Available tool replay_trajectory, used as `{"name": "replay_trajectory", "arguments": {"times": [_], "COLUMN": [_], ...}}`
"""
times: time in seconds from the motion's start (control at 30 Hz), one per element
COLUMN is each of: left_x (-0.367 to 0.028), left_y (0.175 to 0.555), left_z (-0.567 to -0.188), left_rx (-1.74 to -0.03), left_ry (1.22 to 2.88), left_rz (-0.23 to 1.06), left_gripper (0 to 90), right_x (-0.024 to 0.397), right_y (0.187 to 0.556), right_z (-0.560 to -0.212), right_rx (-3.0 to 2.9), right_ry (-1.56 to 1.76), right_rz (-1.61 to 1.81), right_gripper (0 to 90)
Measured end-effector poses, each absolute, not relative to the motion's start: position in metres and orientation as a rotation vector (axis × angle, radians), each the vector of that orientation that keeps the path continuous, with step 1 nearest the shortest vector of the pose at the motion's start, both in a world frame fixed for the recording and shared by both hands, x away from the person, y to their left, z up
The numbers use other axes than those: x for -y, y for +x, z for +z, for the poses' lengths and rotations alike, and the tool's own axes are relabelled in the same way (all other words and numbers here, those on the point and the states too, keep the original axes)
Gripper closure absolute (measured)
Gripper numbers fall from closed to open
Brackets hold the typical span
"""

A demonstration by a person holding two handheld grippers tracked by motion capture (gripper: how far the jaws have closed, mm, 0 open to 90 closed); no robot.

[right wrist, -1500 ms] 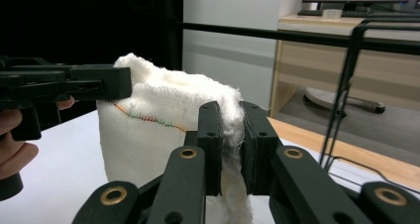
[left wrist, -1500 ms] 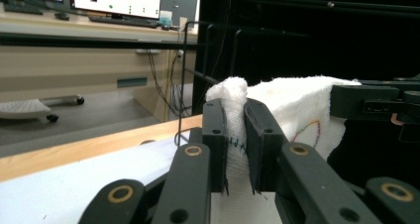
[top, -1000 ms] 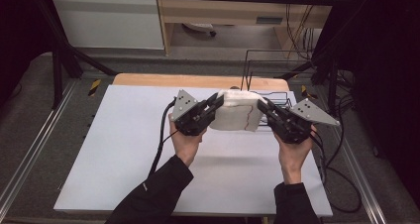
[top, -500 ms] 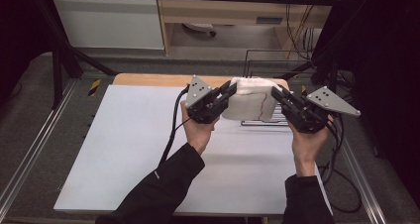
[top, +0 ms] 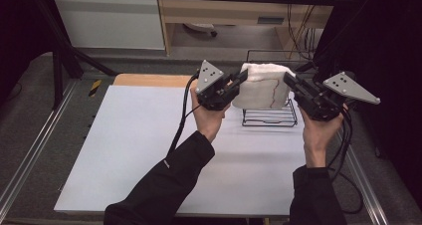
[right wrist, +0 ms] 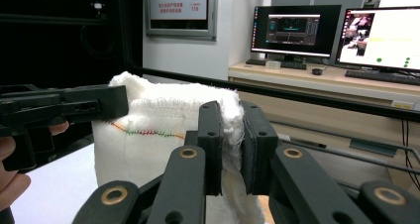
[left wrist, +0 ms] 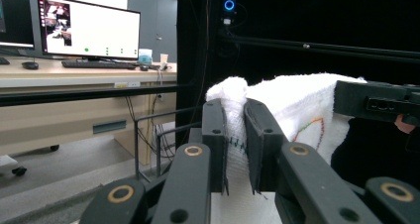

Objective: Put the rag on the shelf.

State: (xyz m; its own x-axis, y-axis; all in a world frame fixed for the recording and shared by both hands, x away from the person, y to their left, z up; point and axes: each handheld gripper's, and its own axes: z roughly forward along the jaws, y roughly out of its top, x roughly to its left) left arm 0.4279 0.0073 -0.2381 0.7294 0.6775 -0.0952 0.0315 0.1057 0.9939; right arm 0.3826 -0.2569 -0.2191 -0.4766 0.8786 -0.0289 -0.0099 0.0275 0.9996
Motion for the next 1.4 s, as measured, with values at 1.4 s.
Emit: {"name": "replay_trajectory", "arguments": {"times": [1.4], "left_x": [0.032], "left_y": [0.481], "left_z": [-0.187], "left_rx": [-0.633], "left_ry": [1.357], "left_rz": [0.573], "left_gripper": [79.8], "right_x": [0.287], "right_y": [0.436], "right_z": [-0.17], "right_rx": [-1.5], "right_ry": [0.935], "right_rz": [1.534], "right_gripper": [80.9]}}
